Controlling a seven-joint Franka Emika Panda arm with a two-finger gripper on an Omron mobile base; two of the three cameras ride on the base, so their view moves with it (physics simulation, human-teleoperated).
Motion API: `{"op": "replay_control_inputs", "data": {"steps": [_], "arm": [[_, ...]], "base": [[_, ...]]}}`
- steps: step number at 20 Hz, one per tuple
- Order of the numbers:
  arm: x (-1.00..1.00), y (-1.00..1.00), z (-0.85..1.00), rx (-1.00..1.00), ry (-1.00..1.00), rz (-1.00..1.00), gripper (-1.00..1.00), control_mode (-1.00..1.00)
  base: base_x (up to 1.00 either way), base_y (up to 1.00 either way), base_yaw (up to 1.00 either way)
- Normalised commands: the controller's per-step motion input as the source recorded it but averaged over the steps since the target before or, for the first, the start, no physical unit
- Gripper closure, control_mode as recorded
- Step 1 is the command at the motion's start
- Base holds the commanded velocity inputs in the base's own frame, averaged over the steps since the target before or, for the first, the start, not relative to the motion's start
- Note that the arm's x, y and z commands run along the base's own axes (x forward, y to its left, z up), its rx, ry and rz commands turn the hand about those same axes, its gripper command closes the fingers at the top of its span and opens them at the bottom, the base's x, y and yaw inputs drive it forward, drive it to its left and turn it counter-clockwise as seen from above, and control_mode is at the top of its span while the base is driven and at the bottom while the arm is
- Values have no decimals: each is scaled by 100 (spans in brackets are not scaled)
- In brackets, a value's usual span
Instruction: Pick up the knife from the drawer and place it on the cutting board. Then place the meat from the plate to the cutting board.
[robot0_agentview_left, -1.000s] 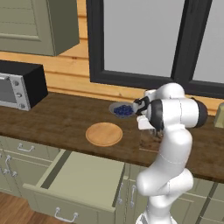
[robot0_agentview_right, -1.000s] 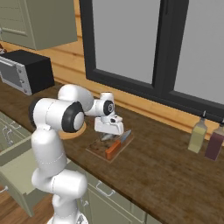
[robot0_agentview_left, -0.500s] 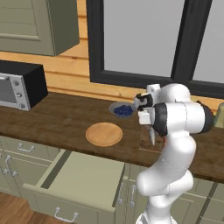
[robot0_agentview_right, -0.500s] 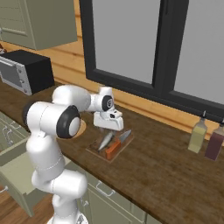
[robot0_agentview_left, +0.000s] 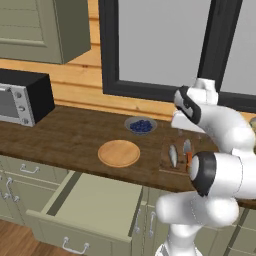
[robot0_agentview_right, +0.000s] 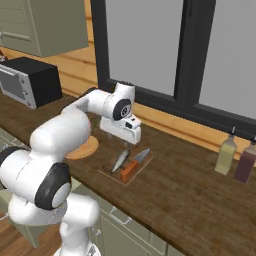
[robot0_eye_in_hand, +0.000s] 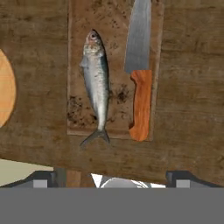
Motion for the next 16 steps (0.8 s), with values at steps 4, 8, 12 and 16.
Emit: {"op": "replay_control_inputs", "data": {"steps": [4,8,12,16], "arm": [[-100,0,100,22,-32,0,-100,-100],[-90,8,100,28,-20,0,-100,-100],[-73,27,97,32,-18,10,-100,-100],[-41,23,73,6,-43,8,-100,-100]], "base": [[0,0,0],[0,0,0],[0,0,0],[0,0,0]]}}
